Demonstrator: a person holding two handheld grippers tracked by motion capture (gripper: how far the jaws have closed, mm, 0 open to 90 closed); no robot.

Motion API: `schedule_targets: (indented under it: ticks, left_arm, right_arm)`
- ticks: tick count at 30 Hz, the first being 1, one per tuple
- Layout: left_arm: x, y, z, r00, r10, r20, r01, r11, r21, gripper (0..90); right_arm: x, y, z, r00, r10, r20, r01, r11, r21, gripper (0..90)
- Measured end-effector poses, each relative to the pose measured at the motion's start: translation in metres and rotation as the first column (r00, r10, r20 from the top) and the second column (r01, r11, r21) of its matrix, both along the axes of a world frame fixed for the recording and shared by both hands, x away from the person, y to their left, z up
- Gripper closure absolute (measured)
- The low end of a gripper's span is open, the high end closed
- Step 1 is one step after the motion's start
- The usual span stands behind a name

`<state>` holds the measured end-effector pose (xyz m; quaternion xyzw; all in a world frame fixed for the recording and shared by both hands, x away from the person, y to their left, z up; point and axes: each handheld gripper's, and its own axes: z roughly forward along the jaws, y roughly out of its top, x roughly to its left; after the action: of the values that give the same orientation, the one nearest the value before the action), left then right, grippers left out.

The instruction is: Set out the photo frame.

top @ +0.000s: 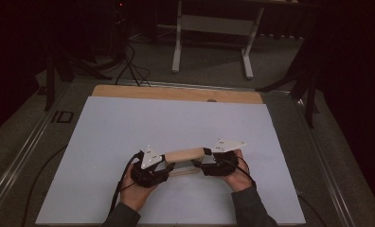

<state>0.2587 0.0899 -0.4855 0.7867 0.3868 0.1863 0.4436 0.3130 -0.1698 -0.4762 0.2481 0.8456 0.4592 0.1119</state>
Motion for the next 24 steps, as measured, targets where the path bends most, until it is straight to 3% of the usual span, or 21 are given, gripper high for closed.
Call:
schedule_targets:
  ticks: [16,18,24]
  left_arm:
    - [0.020,0.000,0.002,0.9994,-0.023,0.027,0.021,0.9989,0.042,54.2]
    - [0.025,0.000,0.001,0.9980,-0.031,0.054,0.028,0.9979,0.058,53.9]
    - [0.038,0.004,-0.001,0.9972,-0.028,0.069,0.023,0.9974,0.069,52.1]
  right_arm:
    - [0.002,0.011,0.000,0.9948,-0.092,0.044,0.094,0.995,-0.033,44.7]
    - [0.003,0.012,0.000,0.9933,-0.106,0.046,0.108,0.994,-0.034,44.7]
    - [0.009,0.020,0.000,0.9865,-0.151,0.065,0.154,0.987,-0.046,44.8]
